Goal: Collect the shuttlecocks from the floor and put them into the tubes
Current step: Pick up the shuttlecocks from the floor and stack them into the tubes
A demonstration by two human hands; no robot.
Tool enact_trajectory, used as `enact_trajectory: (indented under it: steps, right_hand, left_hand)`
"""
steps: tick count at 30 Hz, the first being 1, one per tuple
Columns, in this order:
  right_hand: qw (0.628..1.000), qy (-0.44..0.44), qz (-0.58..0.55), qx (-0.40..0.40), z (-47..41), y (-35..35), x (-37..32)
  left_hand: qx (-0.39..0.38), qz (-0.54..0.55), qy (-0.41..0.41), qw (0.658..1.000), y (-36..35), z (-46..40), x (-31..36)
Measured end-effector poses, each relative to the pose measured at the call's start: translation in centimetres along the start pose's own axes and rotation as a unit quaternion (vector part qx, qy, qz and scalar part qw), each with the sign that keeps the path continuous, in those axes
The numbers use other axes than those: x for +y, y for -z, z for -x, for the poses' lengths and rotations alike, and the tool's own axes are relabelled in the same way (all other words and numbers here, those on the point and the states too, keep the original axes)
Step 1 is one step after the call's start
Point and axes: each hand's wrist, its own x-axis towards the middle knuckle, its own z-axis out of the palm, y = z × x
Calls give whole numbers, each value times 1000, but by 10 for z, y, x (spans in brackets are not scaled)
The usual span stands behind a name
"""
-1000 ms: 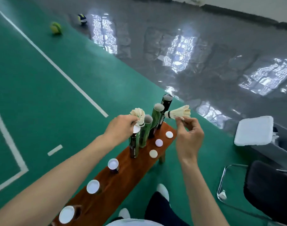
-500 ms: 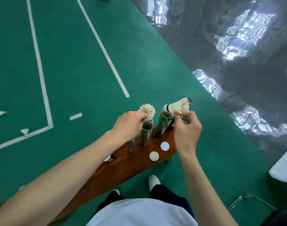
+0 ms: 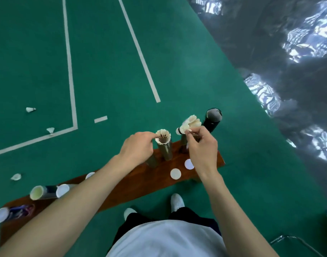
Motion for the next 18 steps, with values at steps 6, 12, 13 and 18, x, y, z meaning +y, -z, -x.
enact_trajectory:
  steps: [6,12,13,18]
  right_hand:
    - [958,158,201,-130,-12,-42,4]
    - [864,188,387,-261,-24,-70,32]
    - [853,182,404,-277,-25,-73,37]
    - [812,158,458,-325,-30,-82,52]
  left_hand:
    - [28,32,42,998,9,12,-4]
    - [49,61,67,995,10,34,-13]
    - [49,67,71,994,10,38,-15]
    - [47,89,83,991,11,53,-17]
